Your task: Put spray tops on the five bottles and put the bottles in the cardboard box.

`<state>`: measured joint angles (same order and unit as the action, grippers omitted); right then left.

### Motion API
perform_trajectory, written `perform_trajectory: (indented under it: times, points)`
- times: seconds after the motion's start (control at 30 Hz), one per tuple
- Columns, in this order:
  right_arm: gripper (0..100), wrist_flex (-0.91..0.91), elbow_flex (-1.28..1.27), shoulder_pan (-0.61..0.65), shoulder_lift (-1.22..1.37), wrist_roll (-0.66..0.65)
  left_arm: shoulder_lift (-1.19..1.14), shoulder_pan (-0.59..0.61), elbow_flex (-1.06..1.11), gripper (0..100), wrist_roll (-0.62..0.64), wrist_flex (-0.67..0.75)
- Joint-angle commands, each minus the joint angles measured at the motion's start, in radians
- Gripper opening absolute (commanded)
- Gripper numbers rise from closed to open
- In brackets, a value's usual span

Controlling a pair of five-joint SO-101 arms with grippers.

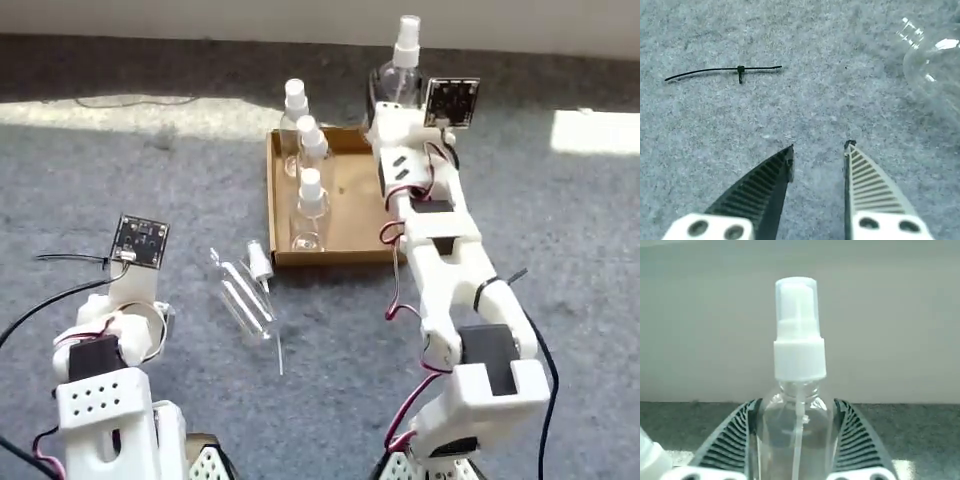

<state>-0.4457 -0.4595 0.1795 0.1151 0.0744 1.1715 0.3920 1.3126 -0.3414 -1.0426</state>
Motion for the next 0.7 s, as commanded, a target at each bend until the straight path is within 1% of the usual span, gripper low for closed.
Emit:
perform_trajectory:
  times: [0.0, 0.17, 0.33, 0.67]
  points:
    - [0.4, -0.027, 0.010, 0.010, 0.004, 0.015, 0.015, 0.005, -0.005, 16, 0.000, 0.014]
    - [0.4, -0.030, 0.007, 0.008, 0.041, 0.015, 0.015, 0.005, -0.005, 16, 0.000, 0.014]
    - [0.4, -0.159, 0.004, 0.008, 0.073, 0.014, 0.015, 0.005, -0.005, 16, 0.000, 0.012]
    - [0.4, -0.166, 0.005, 0.010, 0.151, 0.014, 0.015, 0.005, -0.005, 16, 0.000, 0.014]
